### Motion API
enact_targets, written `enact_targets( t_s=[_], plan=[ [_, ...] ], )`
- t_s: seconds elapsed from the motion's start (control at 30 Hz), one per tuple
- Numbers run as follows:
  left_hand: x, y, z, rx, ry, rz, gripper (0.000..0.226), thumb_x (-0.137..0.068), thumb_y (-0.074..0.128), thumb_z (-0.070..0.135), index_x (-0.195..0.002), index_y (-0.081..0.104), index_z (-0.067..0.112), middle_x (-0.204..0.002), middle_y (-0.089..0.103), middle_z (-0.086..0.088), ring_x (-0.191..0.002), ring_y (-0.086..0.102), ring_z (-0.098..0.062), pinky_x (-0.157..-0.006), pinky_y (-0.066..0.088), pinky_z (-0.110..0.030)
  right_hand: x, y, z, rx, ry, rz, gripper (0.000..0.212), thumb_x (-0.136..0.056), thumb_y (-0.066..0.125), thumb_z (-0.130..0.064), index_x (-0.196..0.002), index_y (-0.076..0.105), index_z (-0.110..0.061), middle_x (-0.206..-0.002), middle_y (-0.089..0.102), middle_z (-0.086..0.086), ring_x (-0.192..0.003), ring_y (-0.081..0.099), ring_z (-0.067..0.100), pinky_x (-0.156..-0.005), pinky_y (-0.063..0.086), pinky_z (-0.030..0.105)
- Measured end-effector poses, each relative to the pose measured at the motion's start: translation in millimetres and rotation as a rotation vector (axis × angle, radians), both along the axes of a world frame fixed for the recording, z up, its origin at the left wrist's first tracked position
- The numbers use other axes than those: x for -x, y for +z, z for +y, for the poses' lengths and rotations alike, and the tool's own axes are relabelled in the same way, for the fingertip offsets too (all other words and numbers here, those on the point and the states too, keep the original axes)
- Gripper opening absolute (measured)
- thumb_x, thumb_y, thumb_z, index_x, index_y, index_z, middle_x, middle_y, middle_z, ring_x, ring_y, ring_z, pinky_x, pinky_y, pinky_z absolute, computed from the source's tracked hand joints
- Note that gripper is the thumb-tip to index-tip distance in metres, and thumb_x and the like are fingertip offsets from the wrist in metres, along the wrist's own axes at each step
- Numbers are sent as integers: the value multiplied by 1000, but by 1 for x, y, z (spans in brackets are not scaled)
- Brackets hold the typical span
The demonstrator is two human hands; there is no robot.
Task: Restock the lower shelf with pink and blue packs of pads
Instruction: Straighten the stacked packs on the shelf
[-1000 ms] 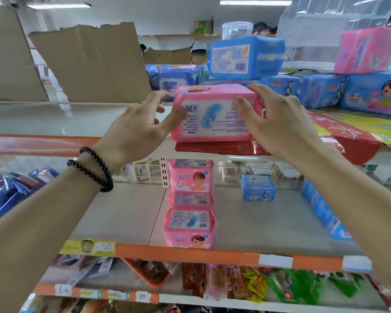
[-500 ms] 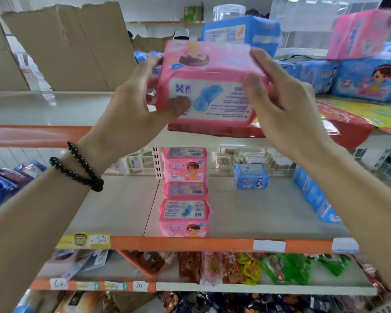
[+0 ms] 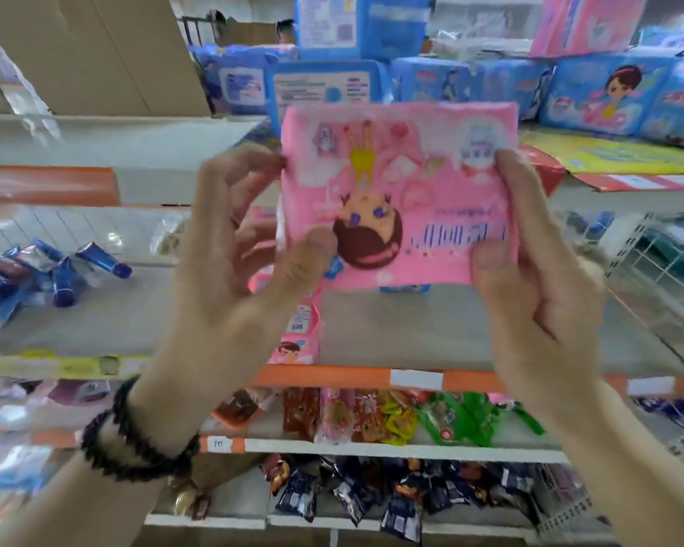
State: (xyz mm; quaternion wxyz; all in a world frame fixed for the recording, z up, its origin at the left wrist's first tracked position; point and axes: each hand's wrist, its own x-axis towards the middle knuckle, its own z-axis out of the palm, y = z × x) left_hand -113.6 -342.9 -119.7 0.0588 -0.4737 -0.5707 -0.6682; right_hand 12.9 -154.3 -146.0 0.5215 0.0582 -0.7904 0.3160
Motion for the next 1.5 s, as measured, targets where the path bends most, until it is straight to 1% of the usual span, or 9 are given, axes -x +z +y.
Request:
enact_targets(
  t_s=[0.13,0.23,0.37,0.53,0.73,0.97,1.23,1.33,1.5],
  plan=[
    [-39,-49,22,8,-97,-103,55,-85,68,16,-129,37,24,-137,55,0,-110,67,-31,-86,58,-47,-38,-48,13,176,139,-84,62,-106,40,-37,-157,8,-22,-127,62,17,-107,62,19,-92,50,38],
    [-65,-92,41,91,-162,-287,74,-85,75,11,-141,27,24,-139,54,-10,-121,62,-35,-92,58,-44,-64,-92,23,303,152,-165,64,-106,39,-38,-158,6,-20,-128,62,6,-103,66,23,-82,55,43],
    [-91,-139,58,178,-195,-470,74,-80,84,25,-140,41,33,-132,62,-2,-122,64,-28,-92,58,-39,-99,-135,32,514,155,-298,52,-104,40,-35,-153,26,-42,-142,54,-12,-127,55,15,-100,52,39],
    [-103,-152,67,236,-131,-425,71,-76,85,21,-133,46,32,-128,66,1,-116,67,-24,-90,59,-39,-123,-147,41,580,206,-396,54,-101,41,-19,-152,27,-27,-145,52,-12,-133,51,14,-102,49,31],
    [-107,-136,84,196,-122,-406,66,-77,86,23,-130,48,35,-126,66,0,-114,68,-24,-84,61,-35,-126,-157,48,895,251,-455,105,-71,78,-63,-155,20,-37,-152,45,-9,-138,47,14,-110,44,49],
    [-150,-164,101,127,-50,-755,66,-76,84,17,-126,42,27,-120,65,-13,-110,69,-24,-89,59,-34,-105,-160,35,1196,493,-392,95,-67,89,-47,-144,40,-20,-137,61,10,-127,58,32,-98,53,51],
    [-86,-156,79,329,-85,-711,73,-77,82,38,-134,39,24,-131,63,-11,-111,69,-22,-86,60,-34,-89,-146,76,960,463,-599,76,-73,81,-54,-137,52,-26,-130,66,3,-122,62,26,-99,52,47],
    [-57,-141,78,410,-120,-624,90,-65,87,58,-137,37,38,-135,62,-10,-109,71,-30,-93,56,-57,-83,-142,88,877,500,-710,66,-86,71,-32,-145,44,-28,-127,68,0,-114,63,23,-94,56,38],
    [-47,-126,88,576,-143,-475,75,-71,83,48,-136,45,46,-120,71,0,-102,73,-20,-88,61,-48,-76,-141,90,735,531,-867,68,-88,61,-18,-151,36,-23,-116,70,-1,-94,64,18,-77,52,27]
  ],
)
